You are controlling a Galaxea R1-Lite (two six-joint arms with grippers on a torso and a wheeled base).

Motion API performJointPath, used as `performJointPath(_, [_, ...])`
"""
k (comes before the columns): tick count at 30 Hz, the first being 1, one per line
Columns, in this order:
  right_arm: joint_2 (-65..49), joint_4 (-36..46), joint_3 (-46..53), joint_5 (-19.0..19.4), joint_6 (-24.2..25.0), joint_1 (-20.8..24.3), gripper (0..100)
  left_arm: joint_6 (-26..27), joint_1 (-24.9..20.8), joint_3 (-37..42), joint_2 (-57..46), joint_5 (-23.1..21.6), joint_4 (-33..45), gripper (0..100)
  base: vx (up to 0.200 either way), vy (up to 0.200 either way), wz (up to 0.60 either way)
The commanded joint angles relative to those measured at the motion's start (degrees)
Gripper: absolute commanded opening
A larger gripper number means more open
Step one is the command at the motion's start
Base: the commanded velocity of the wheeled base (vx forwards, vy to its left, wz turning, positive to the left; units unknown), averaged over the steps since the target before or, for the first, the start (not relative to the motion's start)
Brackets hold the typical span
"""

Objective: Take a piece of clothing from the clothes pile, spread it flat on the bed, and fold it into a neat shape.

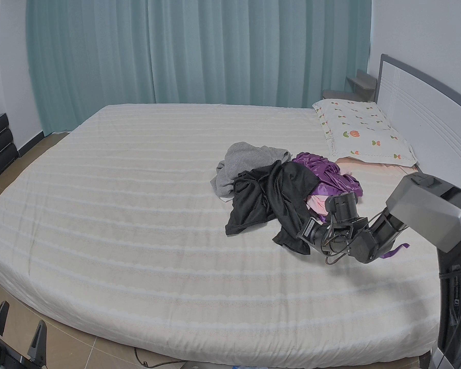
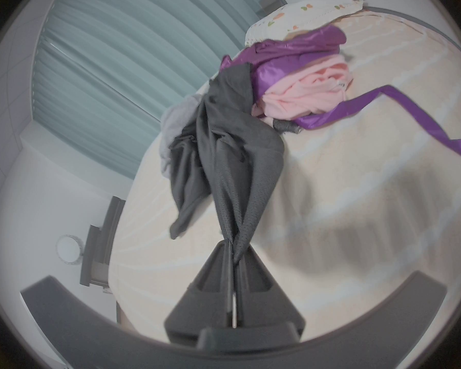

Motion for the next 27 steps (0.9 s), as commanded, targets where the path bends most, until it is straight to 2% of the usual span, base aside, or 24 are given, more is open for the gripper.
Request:
performJointPath(1, [-14.5, -5.5, 11.4, 1.1, 3.1, 2.0, 0, 0.0, 0.0, 1.0, -1.0, 0.0, 0.0, 100, 0.000, 0.000, 0.00])
performJointPath(6, [-28.1, -14.2, 24.9, 0.6, 3.4, 7.0, 0, 0.0, 0.1, 1.0, -1.0, 0.0, 0.0, 100, 0.000, 0.000, 0.00])
performJointPath(10, [-36.6, -16.6, 30.3, 0.5, 3.2, 10.5, 0, 0.0, 0.0, 1.0, -1.0, 0.0, 0.0, 100, 0.000, 0.000, 0.00])
performJointPath(17, [-48.0, -16.5, 29.7, 0.5, 2.9, 13.7, 0, 0.1, 0.0, 1.0, -1.0, 0.0, 0.0, 100, 0.000, 0.000, 0.00])
performJointPath(23, [-51.4, -16.9, 27.9, 1.3, 2.7, 15.2, 0, 0.0, 0.0, 1.0, -1.0, -0.2, 0.0, 100, 0.000, 0.000, 0.00])
performJointPath(27, [-52.2, -17.2, 28.3, 1.9, 0.9, 17.2, 0, 0.3, 0.0, 1.0, -1.0, -0.6, -0.2, 100, 0.000, 0.000, 0.00])
